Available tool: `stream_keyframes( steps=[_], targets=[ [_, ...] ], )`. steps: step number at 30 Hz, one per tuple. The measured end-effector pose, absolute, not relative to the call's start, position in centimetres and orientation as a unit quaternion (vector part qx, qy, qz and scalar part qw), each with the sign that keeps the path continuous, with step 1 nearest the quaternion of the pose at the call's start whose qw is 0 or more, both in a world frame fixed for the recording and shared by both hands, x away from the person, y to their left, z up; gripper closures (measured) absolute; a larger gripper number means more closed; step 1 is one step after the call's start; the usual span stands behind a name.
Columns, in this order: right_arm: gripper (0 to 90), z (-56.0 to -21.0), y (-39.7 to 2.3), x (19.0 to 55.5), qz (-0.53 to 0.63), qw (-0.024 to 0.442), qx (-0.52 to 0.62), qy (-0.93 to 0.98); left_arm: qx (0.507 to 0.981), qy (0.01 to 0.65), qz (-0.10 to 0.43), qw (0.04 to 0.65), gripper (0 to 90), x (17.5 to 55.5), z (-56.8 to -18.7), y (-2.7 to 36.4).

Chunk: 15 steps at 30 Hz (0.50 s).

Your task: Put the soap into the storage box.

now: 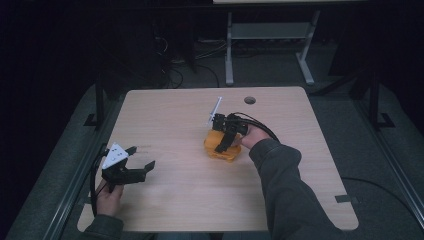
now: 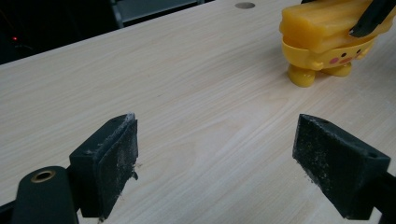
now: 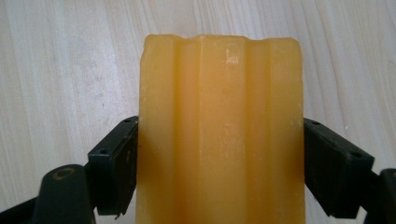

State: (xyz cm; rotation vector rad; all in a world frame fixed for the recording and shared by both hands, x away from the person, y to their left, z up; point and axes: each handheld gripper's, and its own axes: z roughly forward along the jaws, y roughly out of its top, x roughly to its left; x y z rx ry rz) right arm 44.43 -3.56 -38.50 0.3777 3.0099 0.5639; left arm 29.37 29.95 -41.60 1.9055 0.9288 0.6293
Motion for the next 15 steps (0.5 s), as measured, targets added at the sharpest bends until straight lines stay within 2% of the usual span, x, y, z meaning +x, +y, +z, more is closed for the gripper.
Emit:
stream_keyframes(
  steps=[15],
  targets=[
    [20.5,-38.62,-3.7,44.74,0.19,0.029,0.113,0.975,0.771,0.375,0.254,0.448,13.4,29.38,-41.6,29.94]
  ],
)
